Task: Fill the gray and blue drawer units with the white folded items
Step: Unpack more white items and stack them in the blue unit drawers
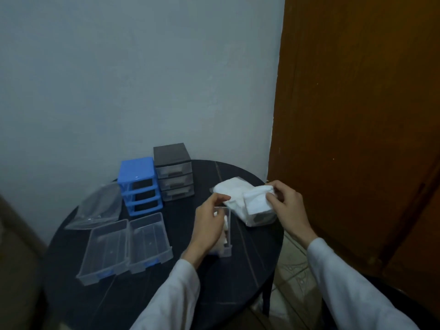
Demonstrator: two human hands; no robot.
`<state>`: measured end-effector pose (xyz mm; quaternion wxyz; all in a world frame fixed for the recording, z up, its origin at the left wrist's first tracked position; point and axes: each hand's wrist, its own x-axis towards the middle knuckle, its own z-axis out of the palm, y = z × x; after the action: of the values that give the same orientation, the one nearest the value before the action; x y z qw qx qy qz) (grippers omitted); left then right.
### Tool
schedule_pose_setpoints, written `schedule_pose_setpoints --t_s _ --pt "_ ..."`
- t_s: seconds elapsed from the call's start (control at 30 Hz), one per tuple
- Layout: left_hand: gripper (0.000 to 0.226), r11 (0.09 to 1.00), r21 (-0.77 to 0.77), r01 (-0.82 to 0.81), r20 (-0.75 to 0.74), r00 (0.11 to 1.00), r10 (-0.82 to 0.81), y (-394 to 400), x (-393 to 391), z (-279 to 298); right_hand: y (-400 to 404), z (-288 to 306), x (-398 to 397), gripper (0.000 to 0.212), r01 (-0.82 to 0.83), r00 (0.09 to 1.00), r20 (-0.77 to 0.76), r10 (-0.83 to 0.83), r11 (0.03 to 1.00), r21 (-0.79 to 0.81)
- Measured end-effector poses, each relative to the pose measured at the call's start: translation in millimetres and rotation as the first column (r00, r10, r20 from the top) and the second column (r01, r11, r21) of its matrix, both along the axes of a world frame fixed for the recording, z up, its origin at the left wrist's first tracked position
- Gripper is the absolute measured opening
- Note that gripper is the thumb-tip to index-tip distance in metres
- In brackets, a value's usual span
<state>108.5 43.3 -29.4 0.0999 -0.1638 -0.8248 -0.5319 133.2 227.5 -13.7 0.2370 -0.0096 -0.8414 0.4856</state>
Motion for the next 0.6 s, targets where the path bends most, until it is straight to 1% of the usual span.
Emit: schedule_pose_setpoints --t_s 0.07,0.13,0.2,0.27,0.33,0.43,0.53,0.6 --pt "0.034 0.998 0.001 -0.068 -0.013 0.998 0.068 -15.4 -1.7 -6.3 -13.9 4.6 -0.2 0.014 -0.044 0.999 0.004 0.044 0.999 0.017" --pt "0.036 0.993 0.024 -0.115 0.007 0.993 0.115 -25.6 -0.7 -13.6 -28.1 6.8 -0.6 0.014 -0.113 0.993 0.040 0.113 0.994 0.006" --pt "0.037 0.989 0.077 -0.129 0.045 0.991 0.126 -30.1 3.4 -20.0 -40.7 5.9 -1.2 0.015 -0.192 0.977 0.093 0.192 0.981 -0.003" --pt "0.037 0.977 0.168 -0.132 0.095 0.989 0.117 -30.6 7.8 -25.4 -50.5 1.8 -2.6 0.015 -0.245 0.959 0.142 0.244 0.970 -0.012" --pt "0.036 0.953 0.265 -0.147 0.160 0.981 0.107 -29.2 9.5 -32.1 -58.0 -3.0 -2.6 0.016 -0.270 0.942 0.198 0.272 0.962 -0.038" --pt "0.033 0.913 0.368 -0.177 0.244 0.966 0.089 -29.1 9.5 -44.4 -66.9 -10.6 -0.8 0.016 -0.301 0.919 0.245 0.308 0.951 -0.065" --pt "0.032 0.893 0.409 -0.190 0.280 0.957 0.075 -30.2 11.6 -47.8 -73.5 -15.8 0.7 0.011 -0.308 0.913 0.252 0.321 0.947 -0.091" --pt "0.033 0.883 0.425 -0.197 0.287 0.955 0.075 -30.4 11.3 -47.4 -74.6 -18.9 -0.9 0.008 -0.287 0.924 0.250 0.289 0.957 -0.043"
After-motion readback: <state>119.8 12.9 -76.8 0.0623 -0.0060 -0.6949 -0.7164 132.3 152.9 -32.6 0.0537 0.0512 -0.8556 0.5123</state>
